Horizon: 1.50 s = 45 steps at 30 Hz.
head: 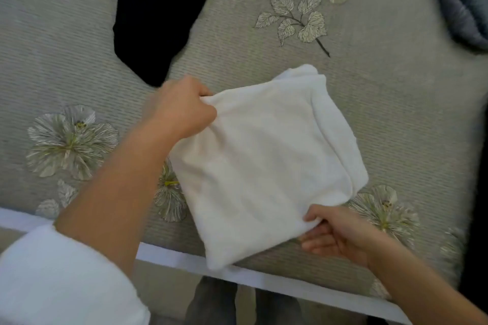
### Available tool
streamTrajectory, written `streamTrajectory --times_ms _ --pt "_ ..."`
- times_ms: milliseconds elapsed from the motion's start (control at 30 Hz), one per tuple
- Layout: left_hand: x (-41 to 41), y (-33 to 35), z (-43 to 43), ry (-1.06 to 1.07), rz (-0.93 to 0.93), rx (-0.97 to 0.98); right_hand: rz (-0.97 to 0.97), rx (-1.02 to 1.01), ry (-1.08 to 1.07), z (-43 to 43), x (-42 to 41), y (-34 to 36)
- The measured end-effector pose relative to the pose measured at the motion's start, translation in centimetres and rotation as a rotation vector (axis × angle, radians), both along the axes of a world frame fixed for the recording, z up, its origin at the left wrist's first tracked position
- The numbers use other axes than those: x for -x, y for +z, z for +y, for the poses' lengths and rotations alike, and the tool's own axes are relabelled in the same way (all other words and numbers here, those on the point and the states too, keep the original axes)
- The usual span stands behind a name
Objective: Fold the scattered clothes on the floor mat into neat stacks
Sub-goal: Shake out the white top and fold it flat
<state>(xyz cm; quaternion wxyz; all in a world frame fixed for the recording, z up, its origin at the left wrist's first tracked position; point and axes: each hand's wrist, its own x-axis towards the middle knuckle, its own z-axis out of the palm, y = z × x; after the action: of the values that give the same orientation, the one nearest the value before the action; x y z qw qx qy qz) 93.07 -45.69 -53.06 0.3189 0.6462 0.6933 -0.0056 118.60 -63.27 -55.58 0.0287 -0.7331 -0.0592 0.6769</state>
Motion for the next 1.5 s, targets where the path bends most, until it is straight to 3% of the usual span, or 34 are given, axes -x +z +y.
streamTrajectory --times_ms 100,233,300,367,433,500,567,667,733,833,900,967,1033,1200,1333,1500 --pt "-1.3 -1.4 -1.1 0.020 0.083 -0.216 0.041 0.074 0.099 -2.4 0.8 0.9" --pt "-1.8 -3.7 -6.3 0.000 0.071 -0.400 -0.258 -0.478 -0.074 1.3 0.8 0.6" --pt "-2.1 -5.1 -8.8 -0.114 0.067 -0.392 -0.527 -0.819 0.154 4.0 1.7 0.0" --pt "-2.2 -6.6 -10.4 -0.172 0.095 -0.331 -0.693 -1.021 0.538 6.3 2.8 -1.3" --pt "-1.6 -8.2 -11.0 -0.098 0.121 -0.244 -0.743 -1.002 0.879 8.2 3.4 -3.1" --pt "-0.7 -9.5 -11.2 -0.008 0.124 -0.195 -0.806 -0.930 1.075 9.5 3.2 -4.8" --pt "-0.1 -10.2 -11.2 0.028 0.109 -0.190 -0.797 -0.881 1.148 10.4 2.5 -5.9" --pt "-0.1 -10.6 -11.0 0.033 0.094 -0.185 -0.636 -0.843 1.157 11.5 1.4 -6.4" --pt "-0.2 -10.6 -11.0 0.038 0.072 -0.198 -0.560 -0.852 1.146 12.0 0.6 -6.0" --pt "0.2 -10.1 -11.3 0.080 -0.018 -0.220 -0.669 -0.897 0.994 11.2 -1.3 -5.2" --pt "0.4 -9.8 -11.9 0.181 -0.124 -0.227 -0.724 -0.825 0.664 9.7 -2.6 -5.0" --pt "0.6 -9.3 -12.7 0.309 -0.202 -0.221 -0.655 -0.697 0.289 8.0 -3.9 -4.9" --pt "0.8 -8.8 -13.4 0.429 -0.286 -0.183 -0.585 -0.630 0.123 6.5 -4.9 -4.7" --pt "1.2 -7.7 -13.8 0.772 -0.457 -0.020 -0.410 -0.566 0.026 6.0 -5.7 -4.2" --pt "1.0 -6.4 -13.4 0.917 -0.508 0.095 -0.148 -0.440 -0.139 5.7 -6.1 -2.7" --pt "-2.3 -1.7 -13.8 0.830 -0.485 0.112 -0.121 -0.496 -0.150 1.5 -7.8 1.7"
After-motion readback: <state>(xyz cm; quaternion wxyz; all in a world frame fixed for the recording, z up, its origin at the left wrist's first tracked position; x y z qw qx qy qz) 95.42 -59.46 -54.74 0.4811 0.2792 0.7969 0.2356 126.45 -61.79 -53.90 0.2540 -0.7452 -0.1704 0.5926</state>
